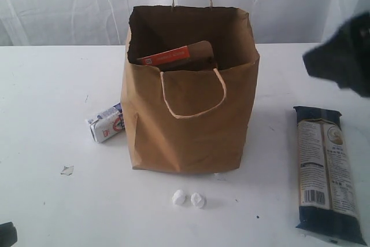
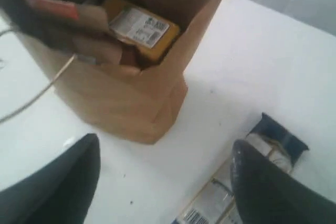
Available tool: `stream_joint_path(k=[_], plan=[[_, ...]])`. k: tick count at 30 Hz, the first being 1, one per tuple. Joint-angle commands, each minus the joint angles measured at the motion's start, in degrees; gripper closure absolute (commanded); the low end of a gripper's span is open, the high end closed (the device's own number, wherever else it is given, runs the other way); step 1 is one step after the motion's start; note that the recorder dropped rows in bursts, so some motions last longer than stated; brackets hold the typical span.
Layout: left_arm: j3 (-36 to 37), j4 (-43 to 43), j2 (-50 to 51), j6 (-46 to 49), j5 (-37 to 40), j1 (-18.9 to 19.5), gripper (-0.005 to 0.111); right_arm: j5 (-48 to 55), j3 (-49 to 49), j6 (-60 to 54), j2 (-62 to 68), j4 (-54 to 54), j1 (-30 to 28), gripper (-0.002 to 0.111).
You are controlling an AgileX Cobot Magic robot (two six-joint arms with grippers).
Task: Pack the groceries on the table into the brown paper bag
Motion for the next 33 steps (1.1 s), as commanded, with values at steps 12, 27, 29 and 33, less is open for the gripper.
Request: stream_joint_path(k=[12, 27, 29, 33], plan=[[0.1, -0.3, -0.3, 0.0, 0.0, -0.3, 0.107, -21.8, 27.8, -47.7, 15.7, 37.4, 2.7, 0.043], [0.1, -0.3, -0.3, 0.0, 0.0, -0.3, 0.107, -41.5, 26.0, -48.5, 36.2, 37.1, 10.3, 0.051], [0.1, -0.3, -0.3, 0.0, 0.0, -0.3, 0.107, -42.0, 24.7, -48.5, 37.6, 36.8, 10.3, 0.051], [0.1, -0.3, -0.3, 0.0, 0.0, -0.3, 0.107, -42.4, 22.0, -48.5, 40.1, 36.8, 10.3, 0.051]])
